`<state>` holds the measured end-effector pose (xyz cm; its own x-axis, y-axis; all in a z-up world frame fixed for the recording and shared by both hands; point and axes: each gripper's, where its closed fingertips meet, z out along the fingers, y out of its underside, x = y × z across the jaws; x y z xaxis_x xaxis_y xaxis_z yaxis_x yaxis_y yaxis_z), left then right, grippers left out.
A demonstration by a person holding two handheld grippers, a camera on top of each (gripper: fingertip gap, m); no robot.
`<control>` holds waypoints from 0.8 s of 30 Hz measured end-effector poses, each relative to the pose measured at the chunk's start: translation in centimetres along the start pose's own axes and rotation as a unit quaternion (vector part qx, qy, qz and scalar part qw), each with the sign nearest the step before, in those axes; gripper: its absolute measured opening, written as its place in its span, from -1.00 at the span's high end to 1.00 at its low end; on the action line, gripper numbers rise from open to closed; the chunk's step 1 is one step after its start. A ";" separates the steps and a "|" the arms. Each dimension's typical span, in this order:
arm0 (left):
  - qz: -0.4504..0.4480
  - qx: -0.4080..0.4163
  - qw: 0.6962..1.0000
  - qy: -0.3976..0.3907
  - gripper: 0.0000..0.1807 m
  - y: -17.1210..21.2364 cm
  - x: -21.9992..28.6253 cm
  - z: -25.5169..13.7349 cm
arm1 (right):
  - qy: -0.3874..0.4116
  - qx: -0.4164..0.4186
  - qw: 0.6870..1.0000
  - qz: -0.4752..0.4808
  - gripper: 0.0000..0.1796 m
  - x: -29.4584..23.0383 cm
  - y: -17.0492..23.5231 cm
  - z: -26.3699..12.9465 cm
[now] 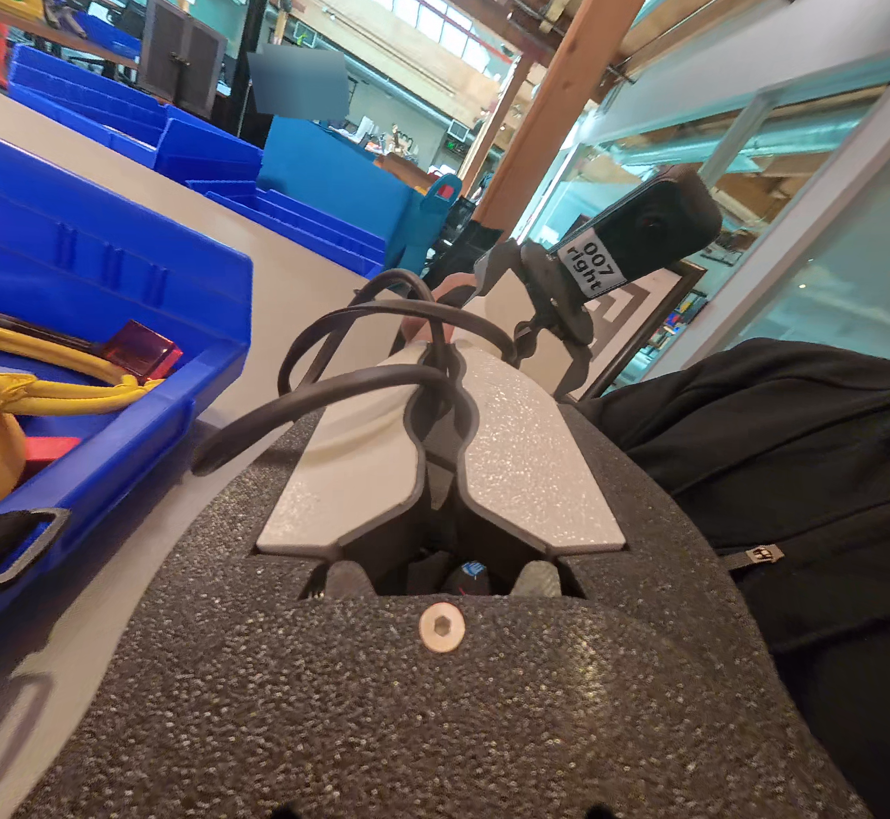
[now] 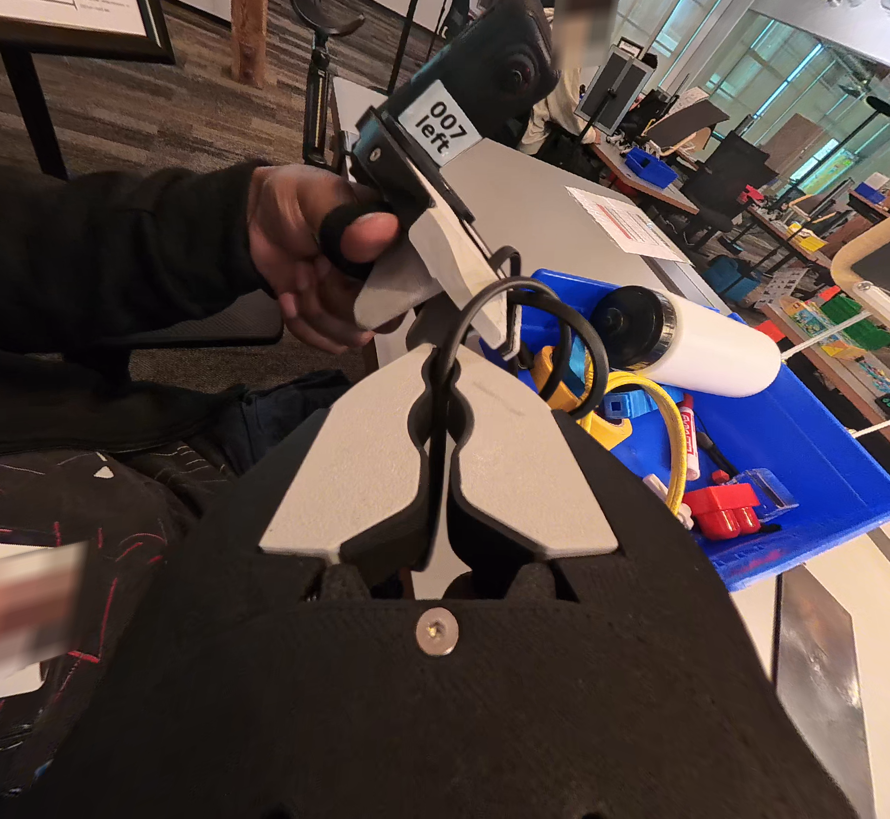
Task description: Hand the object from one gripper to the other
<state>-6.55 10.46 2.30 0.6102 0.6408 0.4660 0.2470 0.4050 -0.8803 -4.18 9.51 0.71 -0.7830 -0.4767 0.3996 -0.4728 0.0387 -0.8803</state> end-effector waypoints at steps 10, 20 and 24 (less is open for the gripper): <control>-0.029 0.019 0.998 0.062 0.90 -0.3 1.1 -0.2 | 0.014 -0.008 1.000 0.001 1.00 1.0 0.7 -0.4; -0.027 -0.001 0.999 0.028 0.74 -0.1 1.2 0.4 | 0.039 -0.052 0.998 -0.027 1.00 1.0 2.1 0.7; 0.001 -0.028 0.999 -0.045 0.82 0.3 0.2 0.6 | 0.045 -0.071 0.995 -0.044 1.00 0.6 2.8 1.7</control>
<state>-6.77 11.08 2.14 0.5406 0.6988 0.4685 0.2894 0.3684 -0.8835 -5.32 7.84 -1.97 -0.7666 -0.4025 0.5003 -0.5882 0.1279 -0.7985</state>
